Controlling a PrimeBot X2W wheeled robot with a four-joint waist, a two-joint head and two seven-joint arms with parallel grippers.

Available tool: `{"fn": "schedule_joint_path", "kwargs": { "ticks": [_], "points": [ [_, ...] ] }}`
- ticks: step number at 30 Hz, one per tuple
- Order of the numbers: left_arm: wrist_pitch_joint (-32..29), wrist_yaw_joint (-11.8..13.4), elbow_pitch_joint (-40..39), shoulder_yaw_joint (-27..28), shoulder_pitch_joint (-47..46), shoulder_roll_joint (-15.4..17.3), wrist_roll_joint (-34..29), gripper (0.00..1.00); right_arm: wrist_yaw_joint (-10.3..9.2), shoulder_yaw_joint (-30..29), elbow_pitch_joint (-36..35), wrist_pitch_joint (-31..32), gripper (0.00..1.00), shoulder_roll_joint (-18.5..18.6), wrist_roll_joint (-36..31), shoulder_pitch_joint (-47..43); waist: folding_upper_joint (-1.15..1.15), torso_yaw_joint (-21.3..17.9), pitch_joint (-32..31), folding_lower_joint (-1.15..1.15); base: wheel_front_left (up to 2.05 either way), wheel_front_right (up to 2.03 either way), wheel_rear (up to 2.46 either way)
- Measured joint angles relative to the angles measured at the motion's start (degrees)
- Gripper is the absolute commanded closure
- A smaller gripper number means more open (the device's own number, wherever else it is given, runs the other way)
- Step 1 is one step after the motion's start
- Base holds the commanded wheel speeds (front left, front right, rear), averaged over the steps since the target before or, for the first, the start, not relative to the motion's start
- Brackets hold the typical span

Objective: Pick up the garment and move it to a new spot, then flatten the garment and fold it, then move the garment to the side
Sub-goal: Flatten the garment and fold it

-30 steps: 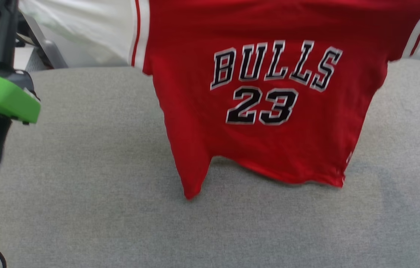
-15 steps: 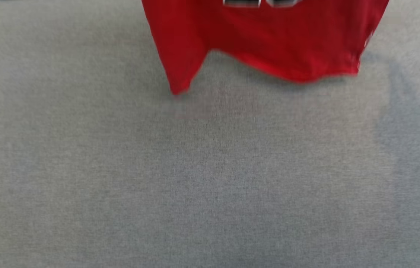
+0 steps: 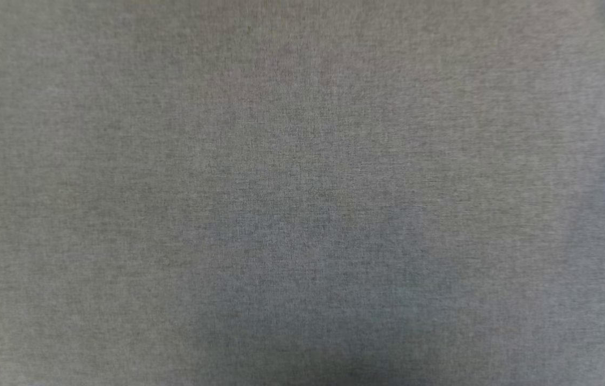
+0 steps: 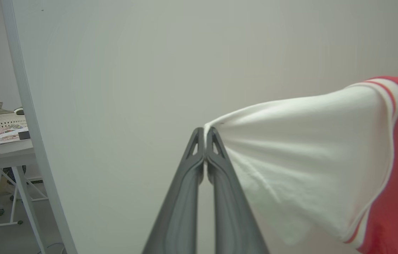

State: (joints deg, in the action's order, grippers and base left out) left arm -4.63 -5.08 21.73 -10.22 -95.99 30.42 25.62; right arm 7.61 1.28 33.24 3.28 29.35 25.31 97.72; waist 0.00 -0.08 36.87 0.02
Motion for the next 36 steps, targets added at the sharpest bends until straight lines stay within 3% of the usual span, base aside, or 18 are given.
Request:
{"fn": "schedule_joint_path", "kwargs": {
  "ticks": [7, 14, 25, 36],
  "points": [
    [8.55, -0.98, 9.59, -2.63, -3.89, -2.77, -1.87, 1.0, -0.01, 1.34, 8.04, -7.15, 1.0, -1.98, -1.29, 4.79, 0.0, 0.98, 4.73, 0.0, 0.0, 0.0, 0.0],
    [14.73, -1.76, 14.21, -4.52, 0.84, -4.28, -0.18, 1.0, -0.01, 6.56, 10.59, -10.1, 1.0, -2.42, 3.32, 1.47, 0.0, 2.6, 5.59, -0.01, 0.0, 0.0, 0.0],
    [18.3, -2.23, 15.94, -10.82, 20.22, -8.47, 5.66, 1.0, -0.02, 14.43, 8.92, -12.65, 1.0, 3.34, 13.88, -17.13, 0.0, 3.61, 0.65, -0.02, 0.0, 0.0, 0.0],
    [18.78, -2.24, 15.27, -16.42, 43.2, -8.28, 12.89, 1.0, -0.02, 18.95, 3.57, -12.89, 1.0, 6.13, 26.08, -43.13, 0.0, 4.09, -8.58, -0.02, 0.0, 0.0, 0.0]
  ]
}}
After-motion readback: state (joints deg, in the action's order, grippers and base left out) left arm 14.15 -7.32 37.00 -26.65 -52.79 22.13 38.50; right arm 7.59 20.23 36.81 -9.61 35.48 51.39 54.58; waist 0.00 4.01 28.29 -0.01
